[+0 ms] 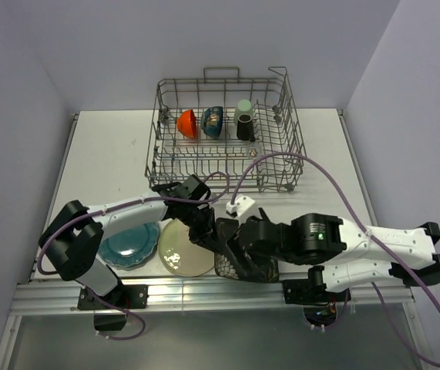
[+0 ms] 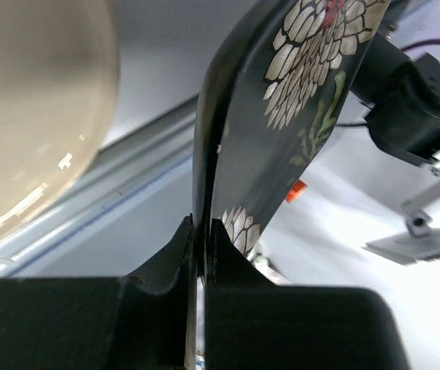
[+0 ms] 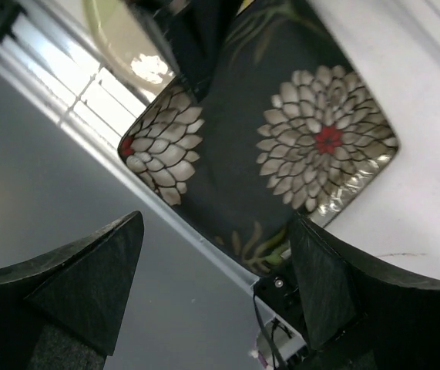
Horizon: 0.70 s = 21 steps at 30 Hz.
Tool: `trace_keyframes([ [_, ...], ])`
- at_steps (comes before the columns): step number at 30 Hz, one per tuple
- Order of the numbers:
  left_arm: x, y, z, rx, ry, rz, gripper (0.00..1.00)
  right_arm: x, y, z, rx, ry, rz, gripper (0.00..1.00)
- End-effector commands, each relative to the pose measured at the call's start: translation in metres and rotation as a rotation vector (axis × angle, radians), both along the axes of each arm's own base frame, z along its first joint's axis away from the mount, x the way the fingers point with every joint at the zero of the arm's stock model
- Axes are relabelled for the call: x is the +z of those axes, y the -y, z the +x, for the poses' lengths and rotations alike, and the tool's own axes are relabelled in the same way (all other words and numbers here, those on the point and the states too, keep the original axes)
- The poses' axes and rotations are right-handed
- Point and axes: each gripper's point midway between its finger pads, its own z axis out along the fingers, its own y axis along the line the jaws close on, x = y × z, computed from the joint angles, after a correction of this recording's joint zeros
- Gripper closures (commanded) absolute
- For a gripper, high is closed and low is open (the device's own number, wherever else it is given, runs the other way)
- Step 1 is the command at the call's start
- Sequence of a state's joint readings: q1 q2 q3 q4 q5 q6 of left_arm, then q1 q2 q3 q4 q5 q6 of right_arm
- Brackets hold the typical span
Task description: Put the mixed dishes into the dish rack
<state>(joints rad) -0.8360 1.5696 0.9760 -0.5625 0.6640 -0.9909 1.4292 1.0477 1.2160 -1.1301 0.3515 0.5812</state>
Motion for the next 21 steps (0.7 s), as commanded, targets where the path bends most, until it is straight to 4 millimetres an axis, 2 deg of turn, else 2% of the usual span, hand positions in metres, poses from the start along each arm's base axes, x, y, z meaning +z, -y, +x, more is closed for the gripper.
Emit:
trace_keyframes([
  [1,0.059,0.014,-0.009,-0.040,-0.030,-0.231,1.00,-0.008,0.000,-0.005,-0.027,0.033,-0.031,0.17],
  [6,0.069,0.004,-0.014,0.006,-0.088,-0.251,1.00,-0.019,-0.005,-0.028,0.059,0.063,-0.122,0.19],
  [14,0.087,-0.003,-0.020,0.022,-0.131,-0.289,1.00,-0.031,-0.011,-0.049,0.154,0.124,-0.241,0.20],
  [21,0.103,-0.008,-0.027,0.002,-0.152,-0.291,1.00,-0.037,-0.014,-0.050,0.188,0.182,-0.314,0.20],
])
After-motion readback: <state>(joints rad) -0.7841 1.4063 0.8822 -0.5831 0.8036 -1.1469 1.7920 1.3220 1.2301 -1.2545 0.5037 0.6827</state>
